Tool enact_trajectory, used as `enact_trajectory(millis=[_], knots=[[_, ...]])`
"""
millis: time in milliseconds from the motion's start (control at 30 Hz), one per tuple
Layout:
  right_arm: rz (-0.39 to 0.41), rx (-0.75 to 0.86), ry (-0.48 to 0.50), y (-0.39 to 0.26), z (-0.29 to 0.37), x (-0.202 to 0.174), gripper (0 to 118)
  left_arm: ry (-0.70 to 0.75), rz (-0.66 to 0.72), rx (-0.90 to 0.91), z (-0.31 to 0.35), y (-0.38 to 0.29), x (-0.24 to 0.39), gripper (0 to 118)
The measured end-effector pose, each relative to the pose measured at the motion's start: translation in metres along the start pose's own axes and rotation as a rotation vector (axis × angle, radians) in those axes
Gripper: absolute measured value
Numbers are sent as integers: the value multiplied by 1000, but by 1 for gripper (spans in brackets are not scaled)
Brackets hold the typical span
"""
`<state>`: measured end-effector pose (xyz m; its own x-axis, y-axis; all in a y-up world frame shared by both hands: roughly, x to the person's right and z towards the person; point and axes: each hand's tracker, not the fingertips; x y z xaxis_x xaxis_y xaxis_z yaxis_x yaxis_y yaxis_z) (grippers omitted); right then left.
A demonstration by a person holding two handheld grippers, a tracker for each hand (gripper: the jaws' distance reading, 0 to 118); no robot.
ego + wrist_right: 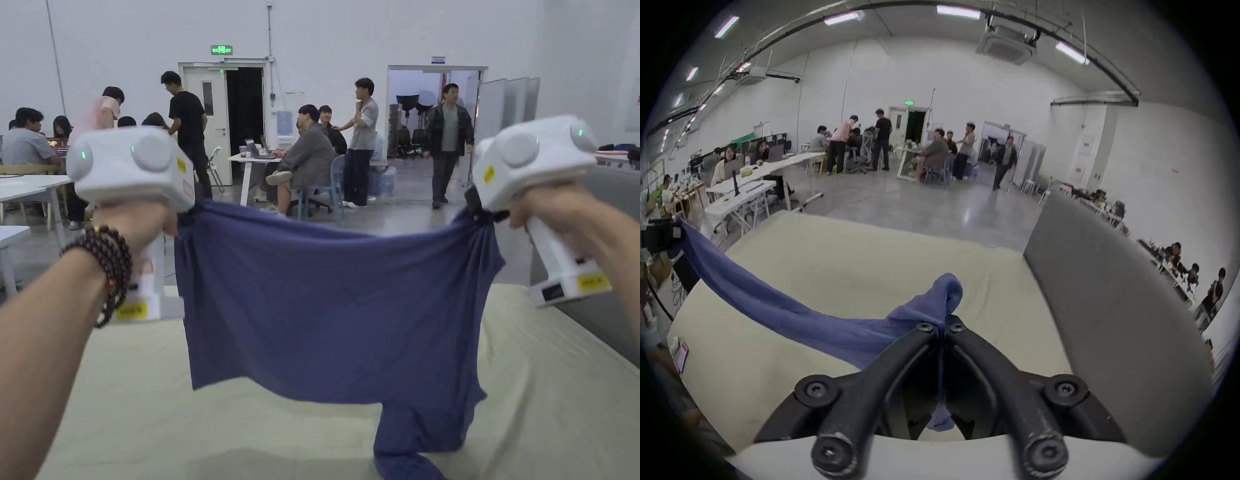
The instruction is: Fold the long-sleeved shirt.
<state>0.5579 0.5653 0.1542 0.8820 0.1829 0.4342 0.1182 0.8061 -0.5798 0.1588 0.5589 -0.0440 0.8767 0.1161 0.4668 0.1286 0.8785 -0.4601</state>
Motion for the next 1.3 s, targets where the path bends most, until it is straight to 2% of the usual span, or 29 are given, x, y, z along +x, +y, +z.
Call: enact_trajectory(millis=[200,333,433,567,700,833,933,1033,1133,1233,1300], knots=[[-27,-165,29,-93,-97,-20,0,-1,-33,-138,-75,-94,-12,0],[-52,-234,80,-124,-121,-28,0,-19,-16,-174,-89,-130,-18,0],[-40,-231,69,-122,-124,-24,0,-29,-14,-174,-81,-138,-21,0],[-26,-226,109,-136,-85,-25,0,-28,-49,-171,-45,-145,-23,0],[83,-224,130,-194,-22,-40,0,-54,-83,-167,16,-195,-34,0],[120,-263,157,-267,26,-53,0,-91,-89,-306,68,-271,-50,0],[187,-355,211,-337,62,-67,0,-116,-66,-444,101,-338,-68,0],[232,-477,292,-407,89,-75,0,-111,-144,-606,134,-402,-77,0],[300,-598,321,-466,110,-85,0,-169,-151,-719,158,-449,-89,0],[299,-637,332,-496,123,-89,0,-175,-149,-745,180,-469,-96,0],[253,-661,331,-503,128,-88,0,-154,-149,-718,188,-471,-100,0]])
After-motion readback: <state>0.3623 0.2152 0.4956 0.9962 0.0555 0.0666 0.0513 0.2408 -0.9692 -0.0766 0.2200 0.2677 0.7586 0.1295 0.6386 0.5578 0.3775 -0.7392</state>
